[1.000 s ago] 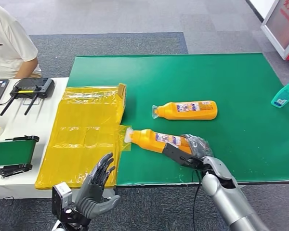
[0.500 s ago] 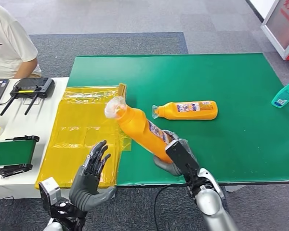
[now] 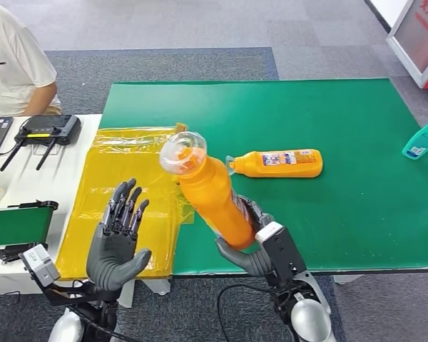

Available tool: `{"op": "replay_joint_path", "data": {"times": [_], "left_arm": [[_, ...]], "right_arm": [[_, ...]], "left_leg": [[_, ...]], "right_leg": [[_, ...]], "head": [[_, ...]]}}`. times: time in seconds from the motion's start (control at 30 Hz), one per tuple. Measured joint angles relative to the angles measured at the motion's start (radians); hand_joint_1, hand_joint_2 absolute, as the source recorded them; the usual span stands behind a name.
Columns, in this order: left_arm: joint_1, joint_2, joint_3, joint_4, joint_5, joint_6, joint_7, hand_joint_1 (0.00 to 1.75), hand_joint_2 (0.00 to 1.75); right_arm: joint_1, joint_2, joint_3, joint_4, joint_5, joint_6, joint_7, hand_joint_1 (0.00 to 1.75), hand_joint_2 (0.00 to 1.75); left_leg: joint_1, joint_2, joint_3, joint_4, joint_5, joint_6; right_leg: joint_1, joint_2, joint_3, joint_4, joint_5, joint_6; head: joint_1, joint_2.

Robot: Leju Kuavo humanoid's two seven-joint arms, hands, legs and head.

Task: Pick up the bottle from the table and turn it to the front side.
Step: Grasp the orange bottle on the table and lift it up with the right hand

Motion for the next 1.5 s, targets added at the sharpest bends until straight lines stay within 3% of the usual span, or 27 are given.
{"op": "replay_joint_path", "data": {"times": [0.4,0.67,0.93,1.5], "left_arm": [[0.0,-0.004,0.008,-0.026,0.001,0.008,-0.002,0.0,1.75],[-0.009,-0.003,-0.011,-0.04,-0.037,0.042,0.07,0.0,1.75],[-0.05,0.01,-0.069,-0.029,-0.075,0.055,0.105,0.0,1.75],[-0.097,0.051,-0.201,0.02,-0.145,0.054,0.126,0.0,1.75]], "right_arm": [[0.063,0.005,0.013,-0.02,-0.008,-0.001,-0.058,1.75,1.75],[0.086,0.005,0.074,-0.009,0.131,-0.088,-0.088,1.75,1.75],[0.075,0.005,0.128,0.009,0.207,-0.127,-0.081,1.75,1.75],[0.047,0.003,0.163,0.064,0.219,-0.134,-0.079,1.75,1.75]], "left_leg": [[0.0,0.0,0.0,0.0,0.0,-0.001],[0.0,0.0,0.0,0.0,0.0,-0.001],[0.0,0.0,0.0,0.0,0.0,-0.001],[0.0,0.0,0.0,0.0,0.0,-0.001]], "right_leg": [[0.0,0.0,0.0,0.0,0.0,0.0],[0.0,0.0,0.0,0.0,0.0,0.0],[0.0,0.0,0.0,0.0,0.0,0.0],[0.0,0.0,0.0,0.0,0.0,0.0]], "head": [[0.0,0.0],[0.0,0.0],[0.0,0.0],[0.0,0.0]]}}
